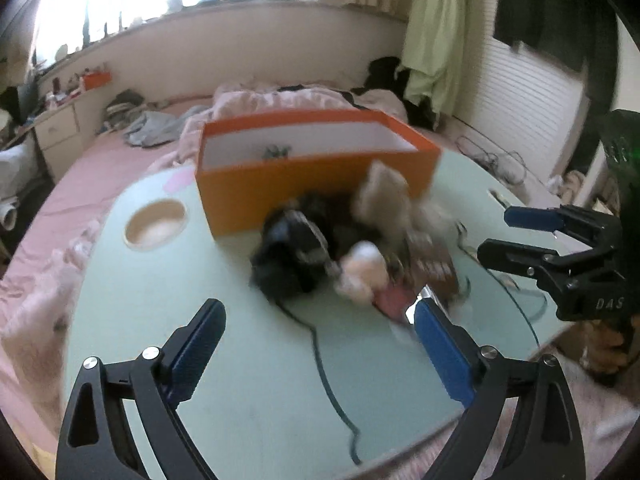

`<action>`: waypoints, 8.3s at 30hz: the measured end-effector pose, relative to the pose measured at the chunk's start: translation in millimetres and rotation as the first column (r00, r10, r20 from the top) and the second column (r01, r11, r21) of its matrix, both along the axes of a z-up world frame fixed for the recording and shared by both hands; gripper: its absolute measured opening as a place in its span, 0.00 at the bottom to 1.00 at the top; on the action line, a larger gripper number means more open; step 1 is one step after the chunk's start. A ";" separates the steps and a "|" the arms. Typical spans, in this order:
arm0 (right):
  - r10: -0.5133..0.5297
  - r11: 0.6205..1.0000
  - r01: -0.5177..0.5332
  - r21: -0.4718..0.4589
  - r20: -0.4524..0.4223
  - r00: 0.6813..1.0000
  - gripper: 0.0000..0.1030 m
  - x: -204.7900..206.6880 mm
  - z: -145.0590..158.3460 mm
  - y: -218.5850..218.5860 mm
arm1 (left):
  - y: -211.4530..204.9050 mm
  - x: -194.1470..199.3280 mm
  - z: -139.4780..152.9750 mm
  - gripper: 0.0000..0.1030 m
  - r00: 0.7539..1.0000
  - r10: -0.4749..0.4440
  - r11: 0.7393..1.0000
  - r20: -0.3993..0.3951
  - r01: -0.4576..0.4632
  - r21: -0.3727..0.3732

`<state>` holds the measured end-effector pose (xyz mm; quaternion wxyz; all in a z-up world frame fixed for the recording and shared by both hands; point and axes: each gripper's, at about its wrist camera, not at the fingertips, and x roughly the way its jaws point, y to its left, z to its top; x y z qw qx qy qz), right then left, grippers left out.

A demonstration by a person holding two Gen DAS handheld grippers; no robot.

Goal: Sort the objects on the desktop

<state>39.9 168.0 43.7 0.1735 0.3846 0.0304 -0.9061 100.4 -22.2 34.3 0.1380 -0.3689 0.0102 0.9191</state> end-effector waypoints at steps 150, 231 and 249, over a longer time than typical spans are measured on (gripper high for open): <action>-0.096 0.987 0.090 -0.130 -0.041 0.995 0.41 -29.7 19.7 18.4 | 27.2 -84.8 68.3 0.26 0.984 -0.080 0.994 -0.160 0.091 0.058; -0.192 0.976 0.172 0.135 0.150 0.970 1.00 -14.0 -52.6 13.3 | -19.2 -59.1 -7.0 0.69 0.993 0.079 0.987 0.084 -0.090 0.133; -0.189 0.982 0.190 0.007 0.145 0.971 0.99 -11.6 -44.1 29.3 | -49.4 -63.1 9.1 0.33 0.995 0.099 0.990 0.024 -0.101 0.097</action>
